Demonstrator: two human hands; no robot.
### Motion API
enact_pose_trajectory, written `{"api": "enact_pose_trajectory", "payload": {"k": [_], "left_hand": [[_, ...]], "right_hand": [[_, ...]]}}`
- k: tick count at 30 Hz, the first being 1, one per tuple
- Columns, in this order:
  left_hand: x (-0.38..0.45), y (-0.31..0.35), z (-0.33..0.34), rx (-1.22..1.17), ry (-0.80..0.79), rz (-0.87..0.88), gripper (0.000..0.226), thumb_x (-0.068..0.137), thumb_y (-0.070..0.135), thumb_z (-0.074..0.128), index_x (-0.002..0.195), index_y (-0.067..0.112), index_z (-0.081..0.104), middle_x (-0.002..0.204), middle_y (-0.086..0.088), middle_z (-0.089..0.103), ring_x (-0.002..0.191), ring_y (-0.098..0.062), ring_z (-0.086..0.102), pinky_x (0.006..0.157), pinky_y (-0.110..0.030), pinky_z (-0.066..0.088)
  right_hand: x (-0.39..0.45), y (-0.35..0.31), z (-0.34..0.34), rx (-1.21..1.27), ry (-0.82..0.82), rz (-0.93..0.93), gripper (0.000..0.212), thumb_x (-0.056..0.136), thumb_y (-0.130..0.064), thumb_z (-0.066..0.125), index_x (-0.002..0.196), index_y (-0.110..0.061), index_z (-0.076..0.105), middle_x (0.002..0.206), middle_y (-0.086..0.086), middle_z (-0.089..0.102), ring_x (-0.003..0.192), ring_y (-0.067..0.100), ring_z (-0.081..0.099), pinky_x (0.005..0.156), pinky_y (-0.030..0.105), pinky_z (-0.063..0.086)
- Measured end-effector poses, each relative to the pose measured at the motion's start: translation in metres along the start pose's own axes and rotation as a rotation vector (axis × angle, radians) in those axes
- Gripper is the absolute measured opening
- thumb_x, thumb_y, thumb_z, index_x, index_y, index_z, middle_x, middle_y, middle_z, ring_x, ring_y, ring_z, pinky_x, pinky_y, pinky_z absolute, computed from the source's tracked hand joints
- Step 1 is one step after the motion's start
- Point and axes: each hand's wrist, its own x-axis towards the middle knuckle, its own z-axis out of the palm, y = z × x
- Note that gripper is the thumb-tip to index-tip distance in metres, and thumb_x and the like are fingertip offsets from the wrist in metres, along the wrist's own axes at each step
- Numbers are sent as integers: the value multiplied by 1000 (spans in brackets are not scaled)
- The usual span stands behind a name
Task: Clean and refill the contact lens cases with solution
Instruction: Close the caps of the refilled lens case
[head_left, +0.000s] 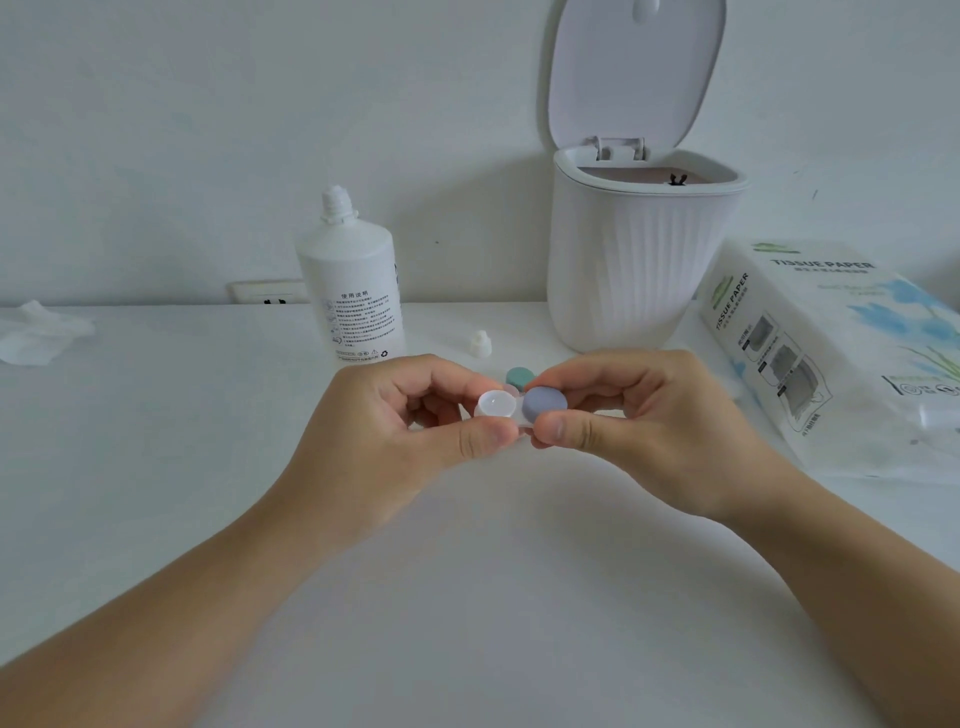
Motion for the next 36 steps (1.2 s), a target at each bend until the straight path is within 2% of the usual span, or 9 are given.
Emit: {"api": "enact_pose_trajectory", "payload": {"k": [4,7,13,18,22,26,29,32,36], "left_hand": [[4,-3,-11,238,-11,33,32,65,55,87,93,44,76,84,19,71,62,-2,57,64,-25,51],[5,-10,-18,475,21,8,40,65,51,83,102,39,74,94,26,67,69,5,57,63,-5,41],[7,-25,-19,824,-93,-36,33,84,35,75,117,34,68,102,24,61,88,11,52,70,-9,39],[10,-31,-16,891,-55,-48,24,94,31,63,117,30,69,111,17,66,76,3,52,71,-19,41],[11,-33,-14,851,-29,-19,27,96,29,64,122,30,69,106,17,63,73,8,51,68,-9,34],[8,-26,-15,550,119,89,26,97,30,64,122,37,68,95,18,62,68,-4,53,67,-6,38],[7,-16,-11,336,153,113,18,95,41,57,107,46,70,81,22,60,62,-7,50,61,-8,38],[7,-12,-7,181,142,84,11,88,39,66,96,44,70,80,22,64,59,-8,46,55,-15,40],[6,-12,-3,38,126,86,21,76,44,78,90,33,67,89,2,73,61,-17,46,52,-24,39]], "right_hand": [[1,0,-5,-3,23,11,26,74,-45,81,96,-33,78,93,-7,80,86,13,77,85,28,60],[2,4,-11,18,53,44,25,74,-40,81,97,-31,78,93,-6,80,88,15,77,88,32,60],[1,6,-12,16,32,105,23,76,-35,80,99,-33,77,96,-3,80,94,19,76,93,37,58],[2,4,-10,28,-5,98,21,78,-36,84,98,-34,77,95,-6,80,91,12,76,86,23,58],[2,4,-10,49,-9,90,23,76,-40,83,98,-35,77,94,-6,80,90,12,76,85,20,57],[2,5,-11,41,2,90,22,76,-38,81,98,-35,77,93,-7,80,88,11,76,83,19,57],[1,5,-10,52,-14,90,23,76,-39,80,97,-33,77,92,-8,80,88,9,76,82,17,56],[1,4,-9,39,-16,86,24,75,-42,80,97,-35,77,91,-8,80,87,9,76,82,18,56],[2,3,-6,59,-35,69,21,76,-39,80,96,-36,77,91,-8,80,85,9,76,79,16,55]]}}
